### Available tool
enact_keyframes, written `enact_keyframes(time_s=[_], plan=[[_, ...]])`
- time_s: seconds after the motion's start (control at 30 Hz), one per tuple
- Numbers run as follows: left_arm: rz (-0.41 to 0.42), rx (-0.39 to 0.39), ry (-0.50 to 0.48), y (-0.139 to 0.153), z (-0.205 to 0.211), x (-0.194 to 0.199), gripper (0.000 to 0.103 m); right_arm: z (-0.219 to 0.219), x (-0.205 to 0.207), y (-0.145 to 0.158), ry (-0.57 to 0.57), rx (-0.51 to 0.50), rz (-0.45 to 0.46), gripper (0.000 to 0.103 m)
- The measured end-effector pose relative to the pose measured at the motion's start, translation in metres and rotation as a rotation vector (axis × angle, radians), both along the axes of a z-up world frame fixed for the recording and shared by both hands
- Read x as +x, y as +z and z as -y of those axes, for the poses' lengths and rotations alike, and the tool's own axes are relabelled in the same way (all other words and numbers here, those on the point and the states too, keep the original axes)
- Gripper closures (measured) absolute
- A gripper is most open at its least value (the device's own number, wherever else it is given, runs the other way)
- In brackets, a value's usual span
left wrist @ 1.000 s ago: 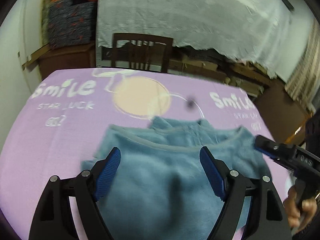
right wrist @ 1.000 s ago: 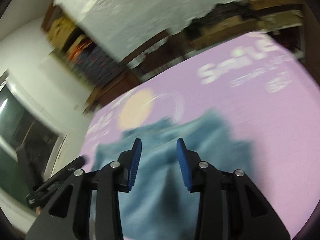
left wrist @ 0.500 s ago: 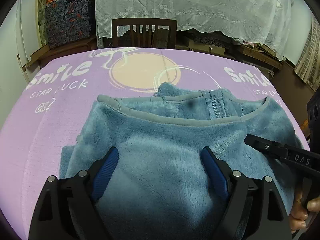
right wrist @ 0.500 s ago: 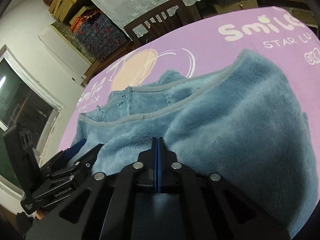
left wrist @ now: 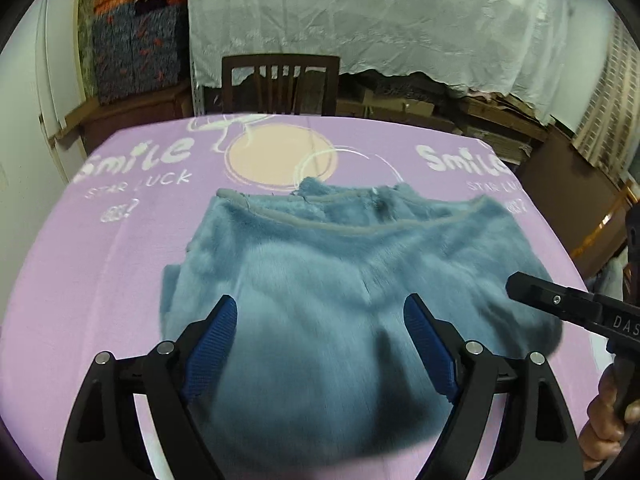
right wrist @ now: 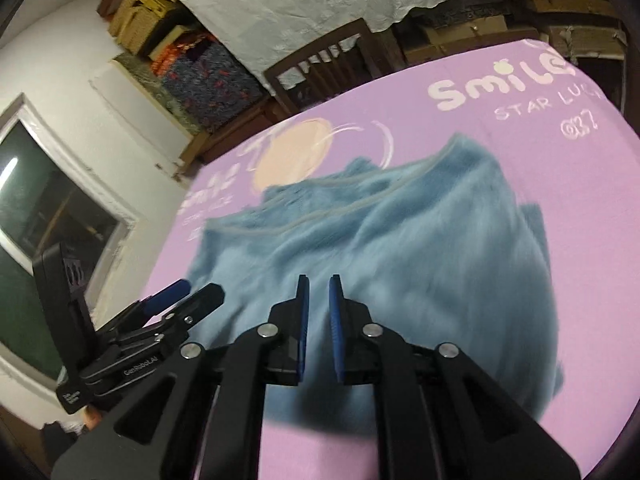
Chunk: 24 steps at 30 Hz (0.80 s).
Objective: Fold large clothes
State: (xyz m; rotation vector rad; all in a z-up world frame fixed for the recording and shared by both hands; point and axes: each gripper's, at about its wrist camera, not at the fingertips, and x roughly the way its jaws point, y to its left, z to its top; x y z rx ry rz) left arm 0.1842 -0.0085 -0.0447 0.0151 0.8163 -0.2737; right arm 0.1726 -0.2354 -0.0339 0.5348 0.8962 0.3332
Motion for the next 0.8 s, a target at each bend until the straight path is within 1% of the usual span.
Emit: enact_keyframes(time_s=[0.1, 0.13, 0.23, 0.37, 0.4, 0.43, 0.47, 0.5, 0.57, 0.6, 0.7, 0.8], plan=[[-0.033, -0.005, -0.019, -0.006, 0.000, -0.019, 0.017, -0.006, -0.024, 0.000, 0.024, 0.001, -0.004, 0.092], [-0.052, -0.011, -0.025, -0.013, 0.000, -0.025, 0.017, -0.007, -0.031, -0.002, 0.031, 0.010, -0.011, 0.092], [-0.072, 0.011, -0.017, -0.028, 0.003, -0.034, 0.017, -0.011, -0.041, -0.011, 0.038, 0.021, -0.036, 0.090], [-0.075, 0.020, -0.016, -0.042, 0.002, -0.036, 0.016, -0.006, -0.046, -0.031, 0.011, 0.022, -0.088, 0.090], [-0.078, 0.022, -0.017, -0.045, 0.002, -0.035, 0.013, -0.002, -0.046, -0.039, 0.000, 0.032, -0.109, 0.093], [-0.074, 0.028, -0.016, -0.047, 0.002, -0.035, 0.012, 0.000, -0.045, -0.047, -0.007, 0.049, -0.124, 0.093], [-0.068, 0.034, -0.016, -0.049, 0.003, -0.036, 0.011, 0.004, -0.046, -0.053, -0.014, 0.077, -0.130, 0.095], [-0.052, 0.051, -0.012, -0.052, 0.006, -0.038, 0.010, 0.008, -0.047, -0.058, -0.022, 0.107, -0.126, 0.098], [-0.030, 0.085, -0.002, -0.055, 0.012, -0.040, 0.009, 0.011, -0.049, -0.062, -0.022, 0.128, -0.119, 0.102], [-0.023, 0.106, 0.002, -0.056, 0.015, -0.041, 0.009, 0.012, -0.050, -0.062, -0.019, 0.131, -0.114, 0.102], [-0.027, 0.091, 0.006, -0.055, 0.012, -0.039, 0.008, 0.013, -0.052, -0.063, -0.009, 0.135, -0.103, 0.102], [-0.007, 0.112, 0.017, -0.047, 0.015, -0.044, 0.011, 0.016, -0.054, -0.062, -0.008, 0.156, -0.116, 0.101]])
